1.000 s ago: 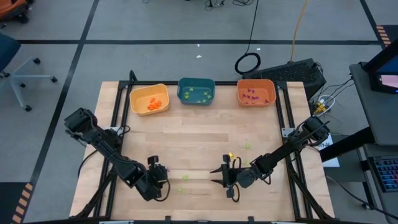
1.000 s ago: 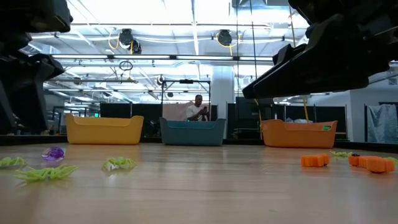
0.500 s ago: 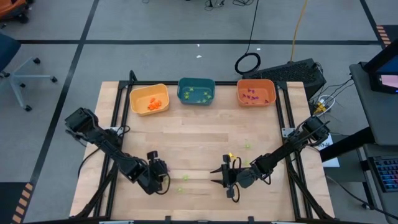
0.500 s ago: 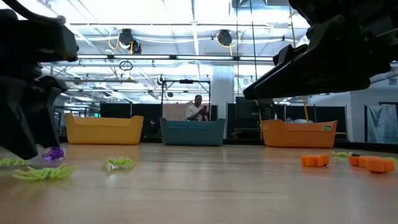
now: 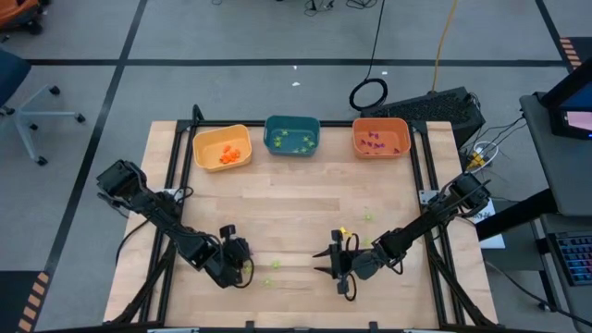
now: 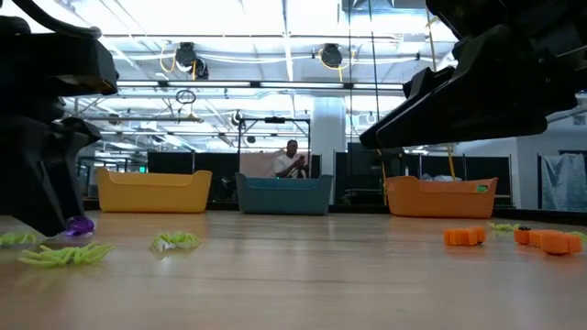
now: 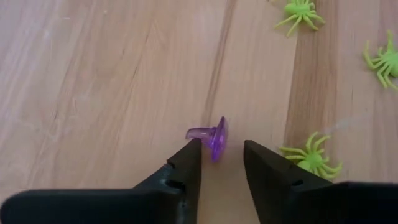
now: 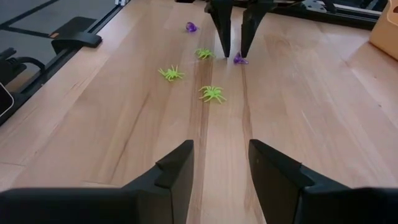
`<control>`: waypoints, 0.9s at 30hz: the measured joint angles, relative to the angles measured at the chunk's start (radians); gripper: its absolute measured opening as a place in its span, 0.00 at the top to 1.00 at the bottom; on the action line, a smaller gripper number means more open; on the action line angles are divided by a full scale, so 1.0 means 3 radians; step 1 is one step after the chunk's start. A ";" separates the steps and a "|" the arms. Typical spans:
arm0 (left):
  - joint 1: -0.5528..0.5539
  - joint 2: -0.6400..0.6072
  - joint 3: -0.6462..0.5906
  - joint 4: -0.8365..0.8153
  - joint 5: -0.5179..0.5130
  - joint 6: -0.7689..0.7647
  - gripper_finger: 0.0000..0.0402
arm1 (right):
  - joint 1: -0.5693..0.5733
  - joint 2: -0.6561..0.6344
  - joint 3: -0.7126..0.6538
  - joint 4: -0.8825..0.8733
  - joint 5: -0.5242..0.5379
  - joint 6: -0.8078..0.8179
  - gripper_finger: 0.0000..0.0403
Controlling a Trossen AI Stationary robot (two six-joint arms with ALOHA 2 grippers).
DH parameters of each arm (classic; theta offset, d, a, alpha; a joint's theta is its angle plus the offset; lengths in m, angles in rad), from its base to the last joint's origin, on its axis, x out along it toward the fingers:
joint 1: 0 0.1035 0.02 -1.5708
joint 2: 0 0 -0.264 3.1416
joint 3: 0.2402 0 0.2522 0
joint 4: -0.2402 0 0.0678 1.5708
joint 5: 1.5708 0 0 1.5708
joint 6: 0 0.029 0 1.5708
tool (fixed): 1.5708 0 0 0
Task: Sort Halloween decoration
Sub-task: Put the violet witch hat toy into the orange bin
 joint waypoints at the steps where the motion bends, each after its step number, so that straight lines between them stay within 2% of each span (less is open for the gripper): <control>1: 0.0001 0.0000 0.0000 0.0000 0.0000 0.0000 0.73 | 0.0000 0.0000 0.0000 -0.0002 0.0000 0.0001 0.65; 13: 0.0000 0.0000 0.0000 0.0009 -0.0131 0.0082 0.98 | 0.0000 0.0000 0.0000 -0.0005 0.0001 0.0001 0.65; 21: -0.0001 0.0000 0.0000 0.0042 -0.0176 0.0119 1.00 | 0.0001 0.0000 0.0000 -0.0004 0.0001 0.0001 0.65; 27: 0.0006 0.0000 0.0000 0.0476 -0.0291 0.0498 1.00 | 0.0001 0.0000 0.0000 -0.0004 0.0001 0.0002 0.65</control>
